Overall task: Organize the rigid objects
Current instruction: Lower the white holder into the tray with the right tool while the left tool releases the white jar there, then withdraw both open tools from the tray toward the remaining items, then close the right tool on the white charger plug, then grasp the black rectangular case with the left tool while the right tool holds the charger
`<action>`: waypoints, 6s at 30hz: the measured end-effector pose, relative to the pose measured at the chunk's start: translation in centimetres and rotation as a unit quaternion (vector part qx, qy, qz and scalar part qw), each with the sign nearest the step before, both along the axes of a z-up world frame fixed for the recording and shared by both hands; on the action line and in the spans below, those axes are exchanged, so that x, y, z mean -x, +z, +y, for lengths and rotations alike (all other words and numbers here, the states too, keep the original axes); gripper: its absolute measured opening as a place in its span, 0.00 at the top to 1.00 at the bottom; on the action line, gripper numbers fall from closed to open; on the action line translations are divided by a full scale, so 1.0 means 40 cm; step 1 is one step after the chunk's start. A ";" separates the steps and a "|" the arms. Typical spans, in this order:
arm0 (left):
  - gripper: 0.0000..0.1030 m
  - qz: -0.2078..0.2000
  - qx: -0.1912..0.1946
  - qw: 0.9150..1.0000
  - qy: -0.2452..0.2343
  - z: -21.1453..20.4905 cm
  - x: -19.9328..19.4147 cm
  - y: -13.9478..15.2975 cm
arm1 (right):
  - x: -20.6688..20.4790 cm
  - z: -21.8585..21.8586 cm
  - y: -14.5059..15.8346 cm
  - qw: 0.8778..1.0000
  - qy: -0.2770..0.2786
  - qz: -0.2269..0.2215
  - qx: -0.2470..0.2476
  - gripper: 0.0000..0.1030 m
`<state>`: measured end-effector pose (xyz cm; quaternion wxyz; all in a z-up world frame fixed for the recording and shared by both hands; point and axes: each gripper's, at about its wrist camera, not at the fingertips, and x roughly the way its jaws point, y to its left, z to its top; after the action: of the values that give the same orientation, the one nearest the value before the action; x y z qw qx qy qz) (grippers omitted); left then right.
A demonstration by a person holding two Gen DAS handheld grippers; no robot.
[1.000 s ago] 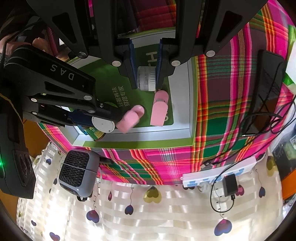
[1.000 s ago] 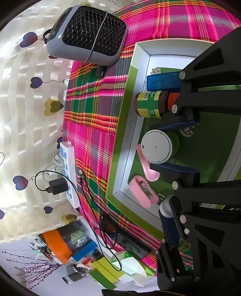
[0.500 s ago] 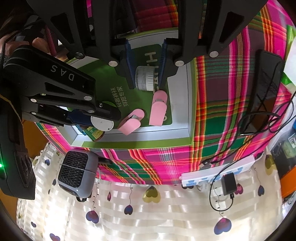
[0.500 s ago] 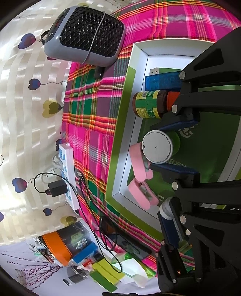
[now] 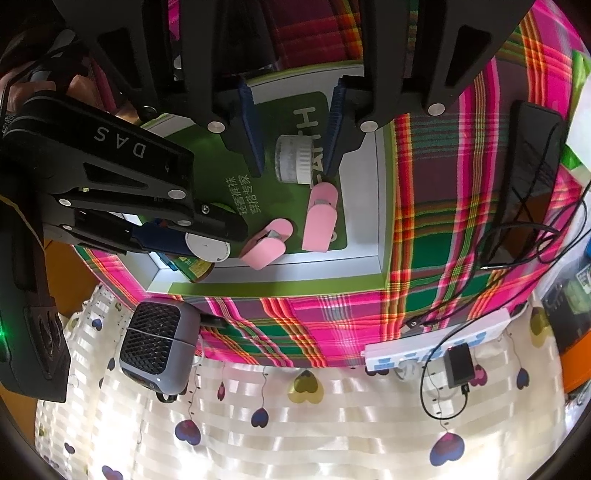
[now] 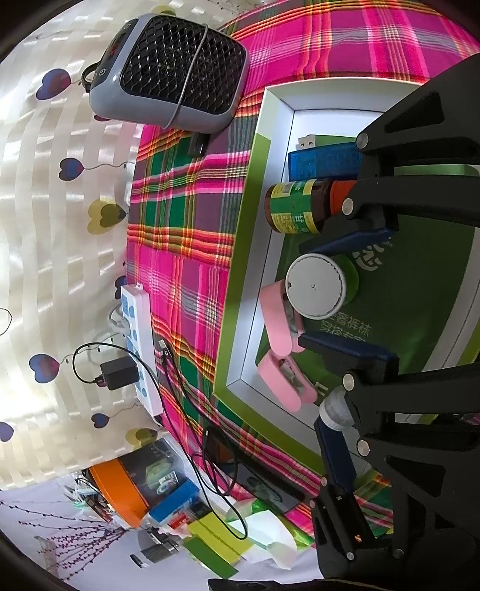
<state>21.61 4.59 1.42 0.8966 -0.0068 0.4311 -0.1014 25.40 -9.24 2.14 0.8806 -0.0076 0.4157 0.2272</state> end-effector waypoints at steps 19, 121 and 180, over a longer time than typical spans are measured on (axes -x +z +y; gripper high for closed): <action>0.63 -0.023 0.009 1.000 0.010 0.016 0.059 0.048 | 0.048 -0.019 0.036 0.999 -0.019 -0.022 -0.023 0.57; 0.63 0.015 0.032 0.999 -0.002 -0.003 0.237 -0.001 | 0.328 -0.071 -0.029 0.994 -0.094 0.020 0.057 0.58; 0.75 0.014 0.022 0.999 0.025 0.001 0.190 -0.021 | 0.326 -0.106 -0.028 0.994 -0.093 0.019 0.047 0.66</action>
<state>14.00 4.63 0.60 0.8923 -0.0389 0.4409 -0.0884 12.36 -13.46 1.01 0.8885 -0.0055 0.4416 0.1248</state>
